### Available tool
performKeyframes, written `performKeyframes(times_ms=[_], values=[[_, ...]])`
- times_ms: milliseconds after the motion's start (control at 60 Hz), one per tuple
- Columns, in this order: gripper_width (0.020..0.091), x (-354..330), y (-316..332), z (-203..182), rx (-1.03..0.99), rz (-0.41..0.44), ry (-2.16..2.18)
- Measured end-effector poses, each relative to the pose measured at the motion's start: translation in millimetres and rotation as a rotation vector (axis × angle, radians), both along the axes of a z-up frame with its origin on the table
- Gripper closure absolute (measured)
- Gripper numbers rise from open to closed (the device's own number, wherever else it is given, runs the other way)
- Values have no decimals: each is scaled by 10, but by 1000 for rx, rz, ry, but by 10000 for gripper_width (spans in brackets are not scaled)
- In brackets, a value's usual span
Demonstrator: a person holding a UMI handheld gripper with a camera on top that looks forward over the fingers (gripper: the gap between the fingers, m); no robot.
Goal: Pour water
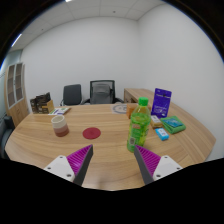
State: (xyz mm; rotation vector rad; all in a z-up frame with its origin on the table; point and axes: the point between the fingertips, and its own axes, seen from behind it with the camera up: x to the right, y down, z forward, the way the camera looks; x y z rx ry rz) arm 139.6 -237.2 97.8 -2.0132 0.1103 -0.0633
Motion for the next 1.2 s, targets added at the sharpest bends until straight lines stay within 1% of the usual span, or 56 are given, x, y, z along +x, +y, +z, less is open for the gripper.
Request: performKeyframes(times_ms=[83, 167, 350, 383, 433, 533, 567, 583, 617, 750, 850, 867, 883, 933, 1083, 1200], values=[[253, 491, 156, -115, 13, -20, -27], [252, 767, 399, -219, 27, -6, -40], [263, 989, 992, -198, 120, 41, -52], [277, 989, 1076, -212, 132, 51, -49], [317, 959, 1169, -252, 140, 64, -27], [448, 910, 1285, -299, 165, 85, -2], [472, 948, 1308, -297, 177, 78, -11], [496, 963, 1317, -288, 185, 73, -15], [575, 974, 1337, -283, 198, 69, -13], [630, 957, 1355, -282, 201, 80, -5], [690, 984, 1376, -280, 200, 85, -23], [703, 984, 1381, -285, 196, 85, -21], [731, 983, 1386, -286, 194, 86, -22], [748, 981, 1379, -285, 194, 75, -30], [750, 983, 1416, -277, 180, 60, -73], [750, 912, 1454, -243, 143, 81, -201]])
